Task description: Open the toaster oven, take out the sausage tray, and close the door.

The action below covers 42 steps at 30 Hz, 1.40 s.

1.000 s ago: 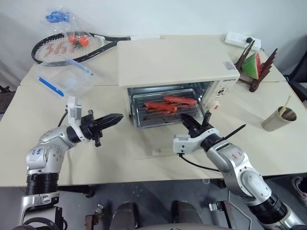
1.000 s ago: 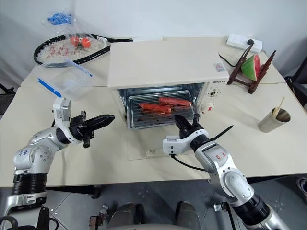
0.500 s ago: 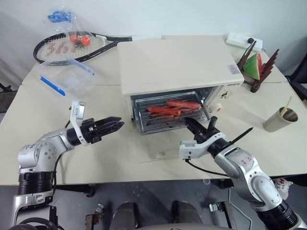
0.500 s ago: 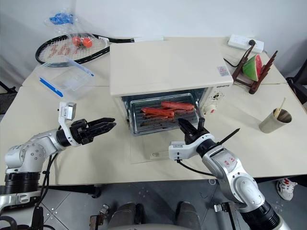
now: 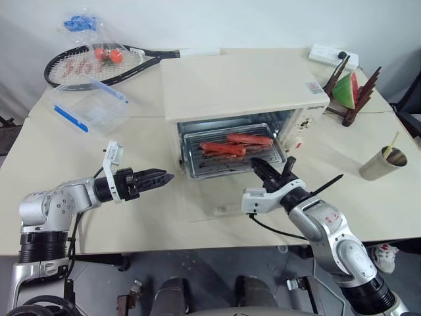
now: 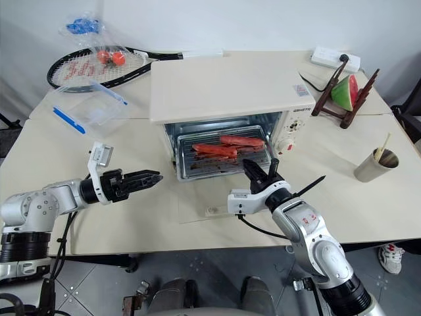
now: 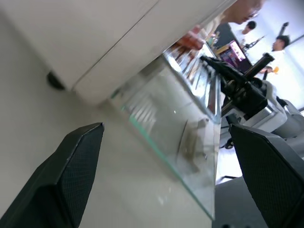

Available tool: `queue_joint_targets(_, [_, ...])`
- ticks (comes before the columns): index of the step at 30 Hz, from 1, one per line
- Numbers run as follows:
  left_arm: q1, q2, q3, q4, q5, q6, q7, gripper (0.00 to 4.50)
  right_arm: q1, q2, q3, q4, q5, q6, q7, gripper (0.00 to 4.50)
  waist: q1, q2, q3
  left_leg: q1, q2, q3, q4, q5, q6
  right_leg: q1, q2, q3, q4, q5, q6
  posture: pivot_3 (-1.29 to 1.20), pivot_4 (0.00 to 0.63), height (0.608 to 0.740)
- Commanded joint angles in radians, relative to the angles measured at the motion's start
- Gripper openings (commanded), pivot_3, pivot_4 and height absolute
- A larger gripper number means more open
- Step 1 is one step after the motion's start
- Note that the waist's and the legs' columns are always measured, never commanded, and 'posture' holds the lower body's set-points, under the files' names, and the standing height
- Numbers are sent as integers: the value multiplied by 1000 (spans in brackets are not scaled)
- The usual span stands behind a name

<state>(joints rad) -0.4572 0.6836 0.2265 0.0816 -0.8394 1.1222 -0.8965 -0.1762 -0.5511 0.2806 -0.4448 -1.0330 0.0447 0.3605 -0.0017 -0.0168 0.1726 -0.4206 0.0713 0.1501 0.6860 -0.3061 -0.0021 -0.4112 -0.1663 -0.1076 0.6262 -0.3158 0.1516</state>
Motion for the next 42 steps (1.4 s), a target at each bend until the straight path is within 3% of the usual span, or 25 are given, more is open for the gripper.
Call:
queue_joint_targets(1, [-29,26,8,2,-26,57,-6,4490,31,-10,-53,-84,-11,-29,-45,0,0,0,0,0,0,0,0,0,0,0,0,0,0,0,0,0,150,740])
queue_joint_targets(13, [-55,-25,51,-12,-101,231,47,4490,143,-48,-136,-177,75,-145,-40,0,-2,0,0,0,0,0,0,0,0,0,0,0,0,0,0,0,150,740])
queue_joint_targets(25, [-75,-236,248,-78,-273,485,314,4490,196,-41,-189,-224,130,-218,-20,0,0,-1,-1,2,0,-1,0,1,0,2,0,1,1,0,0,0,150,740])
queue_joint_targets(35, [-116,-398,341,-31,-379,492,551,4490,217,-22,-192,-240,143,-238,2,0,2,-2,-1,3,0,-2,2,1,0,4,0,1,2,0,0,0,150,740])
queue_joint_targets(41, [-135,-453,365,5,-391,482,633,4490,227,-19,-201,-250,148,-247,13,0,1,-2,-1,6,0,-2,2,1,0,7,0,1,1,0,0,0,150,740])
queue_joint_targets(42, [-137,-445,358,24,-408,486,642,4308,229,-19,-205,-251,149,-248,15,0,1,-2,-1,8,0,-2,1,1,0,9,0,1,1,0,0,0,150,740])
